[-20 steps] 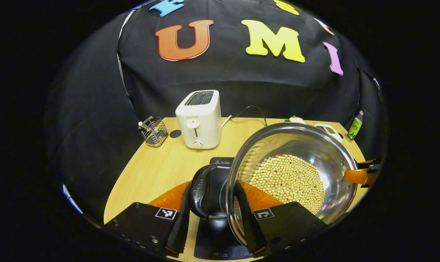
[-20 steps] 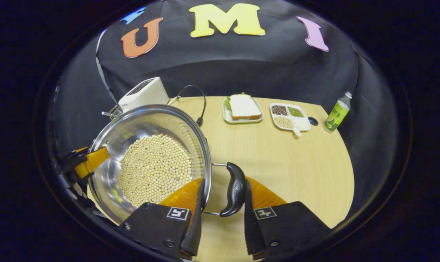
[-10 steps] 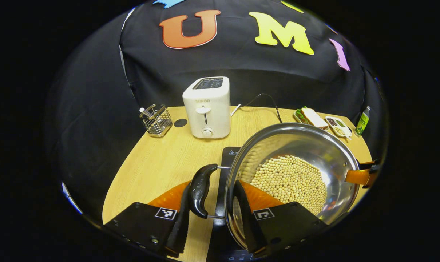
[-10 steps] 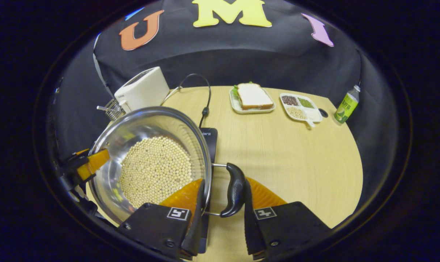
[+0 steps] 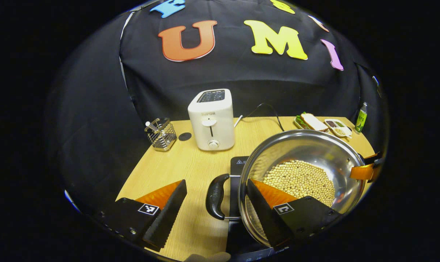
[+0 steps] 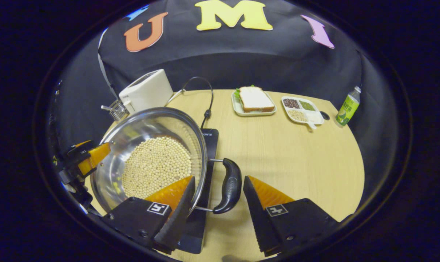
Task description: First push the handle of the pot to place it horizontally, then grasp the pot with both hands and set it on the induction cooktop.
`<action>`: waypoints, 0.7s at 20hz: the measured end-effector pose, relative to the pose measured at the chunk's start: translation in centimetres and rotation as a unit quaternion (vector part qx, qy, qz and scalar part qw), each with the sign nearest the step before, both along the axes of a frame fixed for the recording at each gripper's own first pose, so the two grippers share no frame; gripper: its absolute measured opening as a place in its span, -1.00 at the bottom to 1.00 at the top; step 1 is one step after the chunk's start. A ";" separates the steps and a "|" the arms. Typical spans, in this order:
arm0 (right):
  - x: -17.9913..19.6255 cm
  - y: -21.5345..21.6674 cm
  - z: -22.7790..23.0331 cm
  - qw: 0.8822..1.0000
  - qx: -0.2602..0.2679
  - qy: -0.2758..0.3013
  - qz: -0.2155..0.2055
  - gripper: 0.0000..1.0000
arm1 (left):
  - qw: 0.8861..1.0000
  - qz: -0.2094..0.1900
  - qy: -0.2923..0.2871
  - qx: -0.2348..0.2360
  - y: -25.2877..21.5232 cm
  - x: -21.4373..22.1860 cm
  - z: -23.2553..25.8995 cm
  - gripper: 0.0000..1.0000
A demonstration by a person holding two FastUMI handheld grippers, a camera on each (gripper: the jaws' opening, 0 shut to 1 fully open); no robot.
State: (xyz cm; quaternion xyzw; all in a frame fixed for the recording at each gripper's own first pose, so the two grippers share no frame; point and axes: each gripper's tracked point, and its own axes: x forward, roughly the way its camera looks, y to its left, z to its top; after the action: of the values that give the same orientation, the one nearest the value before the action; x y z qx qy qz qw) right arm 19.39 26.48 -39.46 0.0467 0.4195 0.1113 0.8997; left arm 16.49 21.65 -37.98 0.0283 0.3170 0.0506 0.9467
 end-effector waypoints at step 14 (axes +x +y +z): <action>-1.9 -5.4 11.2 0.986 -0.037 -0.156 0.047 0.64 | 0.994 0.026 -0.097 0.046 -2.7 -4.8 11.1 0.94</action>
State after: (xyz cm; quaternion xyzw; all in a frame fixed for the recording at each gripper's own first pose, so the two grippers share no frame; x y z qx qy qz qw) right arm 17.52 21.05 -28.22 -0.0244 0.2795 0.1434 0.9491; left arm 11.66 18.99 -26.84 0.0584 0.2221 0.0919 0.9689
